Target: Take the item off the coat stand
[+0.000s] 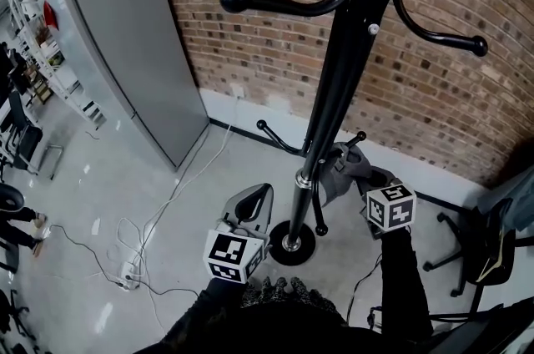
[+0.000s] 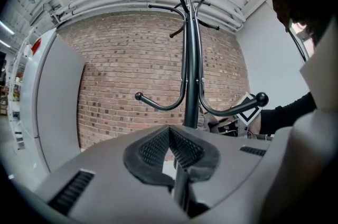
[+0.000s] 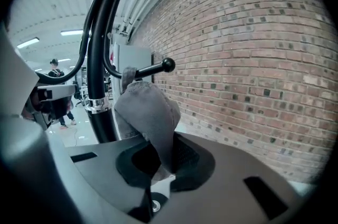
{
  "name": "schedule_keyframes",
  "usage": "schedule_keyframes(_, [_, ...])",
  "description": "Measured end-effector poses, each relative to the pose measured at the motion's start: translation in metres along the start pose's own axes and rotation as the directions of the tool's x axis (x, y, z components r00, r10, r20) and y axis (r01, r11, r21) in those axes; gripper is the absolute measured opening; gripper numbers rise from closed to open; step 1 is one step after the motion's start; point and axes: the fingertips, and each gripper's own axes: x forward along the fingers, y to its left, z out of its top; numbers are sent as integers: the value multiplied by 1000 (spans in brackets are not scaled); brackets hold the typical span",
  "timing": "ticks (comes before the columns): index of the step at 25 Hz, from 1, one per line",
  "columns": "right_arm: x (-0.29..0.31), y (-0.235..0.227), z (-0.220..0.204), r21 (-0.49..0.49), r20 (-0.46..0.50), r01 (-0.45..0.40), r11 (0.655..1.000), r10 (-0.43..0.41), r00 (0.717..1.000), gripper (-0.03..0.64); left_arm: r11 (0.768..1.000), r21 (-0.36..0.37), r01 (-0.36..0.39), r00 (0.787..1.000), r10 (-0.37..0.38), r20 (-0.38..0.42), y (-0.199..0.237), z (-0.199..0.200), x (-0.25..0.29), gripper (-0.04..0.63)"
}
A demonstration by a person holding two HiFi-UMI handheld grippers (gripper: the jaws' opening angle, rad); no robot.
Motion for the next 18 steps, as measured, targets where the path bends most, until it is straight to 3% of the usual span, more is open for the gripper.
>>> schedule_keyframes(13, [-21,-30,35,163,80,86,983,-100,992,21,999,-2,33,999,-33,11,2,3,-7,8])
schedule_keyframes(18, [-20,-45,38,161,57,157,974,-168,984,21,999,-1,35,999,-35,7,6,3,-12,8])
